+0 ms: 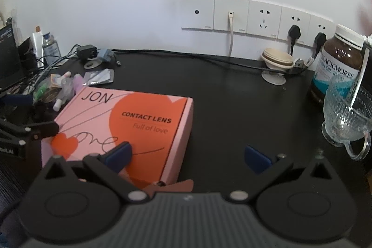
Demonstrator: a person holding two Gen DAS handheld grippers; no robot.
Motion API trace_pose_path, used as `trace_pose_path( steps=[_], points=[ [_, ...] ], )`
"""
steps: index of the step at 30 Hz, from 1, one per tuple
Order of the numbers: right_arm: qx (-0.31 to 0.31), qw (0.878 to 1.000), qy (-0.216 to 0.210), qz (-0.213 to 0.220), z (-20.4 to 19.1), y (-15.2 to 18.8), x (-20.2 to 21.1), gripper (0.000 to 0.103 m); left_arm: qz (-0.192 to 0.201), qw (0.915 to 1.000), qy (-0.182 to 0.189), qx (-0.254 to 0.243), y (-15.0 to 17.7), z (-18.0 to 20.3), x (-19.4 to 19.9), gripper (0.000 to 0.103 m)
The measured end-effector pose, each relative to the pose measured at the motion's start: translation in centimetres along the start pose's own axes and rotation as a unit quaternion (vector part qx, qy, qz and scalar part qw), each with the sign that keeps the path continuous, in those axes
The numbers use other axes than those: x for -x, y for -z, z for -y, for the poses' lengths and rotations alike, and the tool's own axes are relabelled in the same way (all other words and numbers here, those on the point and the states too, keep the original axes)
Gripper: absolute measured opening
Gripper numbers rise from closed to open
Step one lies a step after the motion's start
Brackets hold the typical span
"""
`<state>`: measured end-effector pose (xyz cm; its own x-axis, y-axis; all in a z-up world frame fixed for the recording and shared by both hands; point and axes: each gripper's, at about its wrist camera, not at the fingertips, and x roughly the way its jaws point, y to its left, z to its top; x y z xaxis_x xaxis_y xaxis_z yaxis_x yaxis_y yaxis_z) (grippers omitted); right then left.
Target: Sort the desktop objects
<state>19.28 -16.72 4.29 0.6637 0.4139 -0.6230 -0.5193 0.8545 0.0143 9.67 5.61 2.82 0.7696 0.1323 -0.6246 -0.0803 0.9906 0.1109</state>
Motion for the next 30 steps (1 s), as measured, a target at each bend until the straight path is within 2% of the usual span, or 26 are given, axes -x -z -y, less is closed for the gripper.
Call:
trace_pose_path(
  steps=[30],
  points=[
    [0.001,1.0,0.0,-0.004,0.22,-0.21,-0.2,0.102,0.003,1.0,-0.002,0.003,0.11,-0.12,-0.01,0.103]
  ],
)
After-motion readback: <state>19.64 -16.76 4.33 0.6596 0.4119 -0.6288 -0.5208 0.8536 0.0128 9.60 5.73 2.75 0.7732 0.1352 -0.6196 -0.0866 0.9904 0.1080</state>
